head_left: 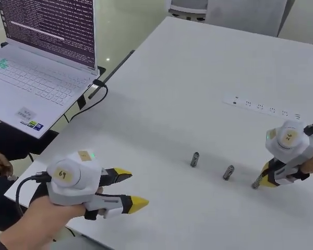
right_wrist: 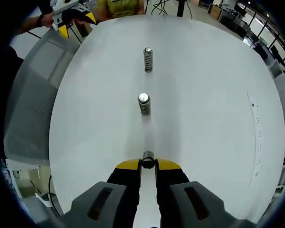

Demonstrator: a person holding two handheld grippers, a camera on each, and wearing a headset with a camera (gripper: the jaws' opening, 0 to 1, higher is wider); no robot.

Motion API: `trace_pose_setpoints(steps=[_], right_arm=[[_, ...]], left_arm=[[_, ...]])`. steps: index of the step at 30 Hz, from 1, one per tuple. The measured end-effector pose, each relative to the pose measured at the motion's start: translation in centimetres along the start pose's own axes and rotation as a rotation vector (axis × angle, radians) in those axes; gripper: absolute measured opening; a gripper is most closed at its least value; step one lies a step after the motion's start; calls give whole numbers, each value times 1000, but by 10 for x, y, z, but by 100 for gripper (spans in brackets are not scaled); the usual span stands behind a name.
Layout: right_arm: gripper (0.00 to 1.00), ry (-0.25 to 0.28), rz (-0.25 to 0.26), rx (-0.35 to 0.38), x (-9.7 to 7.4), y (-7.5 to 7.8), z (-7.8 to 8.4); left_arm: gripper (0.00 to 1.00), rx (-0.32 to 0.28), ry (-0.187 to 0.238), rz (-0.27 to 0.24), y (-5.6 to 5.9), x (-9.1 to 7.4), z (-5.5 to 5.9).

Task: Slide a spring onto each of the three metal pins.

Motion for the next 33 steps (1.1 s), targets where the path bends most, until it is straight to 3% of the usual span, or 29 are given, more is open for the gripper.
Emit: trace_pose_setpoints(steps=[17,33], right_arm=[[12,31,9,22,-4,-1,2],[20,136,51,118,-18,-16,16]], left_arm=[[41,9,5,2,0,1,-6],[41,11,22,8,-1,4,-14]])
Point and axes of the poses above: the centre of the closed fingertips' face, and the gripper's own axes: x roughly forward along the fingers, y roughly to its right, z roughly out of its underside, the point moved 9 cm from there along -x, roughly backward along the fingers, and after that the axes turned 15 degrees about -z, right-handed, at the moved point
